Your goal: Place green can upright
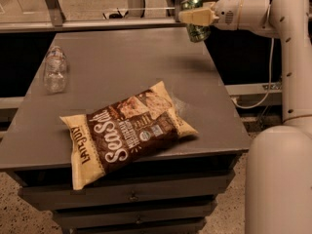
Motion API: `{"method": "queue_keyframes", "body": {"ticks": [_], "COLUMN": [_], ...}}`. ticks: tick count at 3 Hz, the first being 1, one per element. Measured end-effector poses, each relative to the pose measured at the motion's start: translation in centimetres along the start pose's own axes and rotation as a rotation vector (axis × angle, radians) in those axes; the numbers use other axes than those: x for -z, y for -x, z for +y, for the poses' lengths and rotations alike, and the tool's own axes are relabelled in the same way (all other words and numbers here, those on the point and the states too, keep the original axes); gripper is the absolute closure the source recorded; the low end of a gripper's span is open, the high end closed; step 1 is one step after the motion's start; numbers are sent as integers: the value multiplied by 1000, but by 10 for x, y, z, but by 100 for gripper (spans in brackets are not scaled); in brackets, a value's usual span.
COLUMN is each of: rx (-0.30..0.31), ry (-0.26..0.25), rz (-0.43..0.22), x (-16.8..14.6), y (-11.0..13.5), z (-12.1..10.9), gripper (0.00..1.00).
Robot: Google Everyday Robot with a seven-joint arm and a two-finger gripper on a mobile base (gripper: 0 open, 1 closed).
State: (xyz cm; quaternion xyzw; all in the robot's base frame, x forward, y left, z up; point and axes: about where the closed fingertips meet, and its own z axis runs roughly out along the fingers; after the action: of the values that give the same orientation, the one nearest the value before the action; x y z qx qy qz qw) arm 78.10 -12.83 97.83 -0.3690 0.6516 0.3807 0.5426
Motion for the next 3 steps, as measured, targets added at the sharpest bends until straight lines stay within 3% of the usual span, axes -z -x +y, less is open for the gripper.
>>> {"method": "queue_keyframes", "body": {"ticks": [1, 2, 3], "rx": [129, 195, 205], "ry": [-4, -9, 2], "rz": [-109, -148, -149], "x": [2, -2, -8], "y": [-1, -9, -12], "z": [6, 14, 19], "gripper": [100, 100, 100]}}
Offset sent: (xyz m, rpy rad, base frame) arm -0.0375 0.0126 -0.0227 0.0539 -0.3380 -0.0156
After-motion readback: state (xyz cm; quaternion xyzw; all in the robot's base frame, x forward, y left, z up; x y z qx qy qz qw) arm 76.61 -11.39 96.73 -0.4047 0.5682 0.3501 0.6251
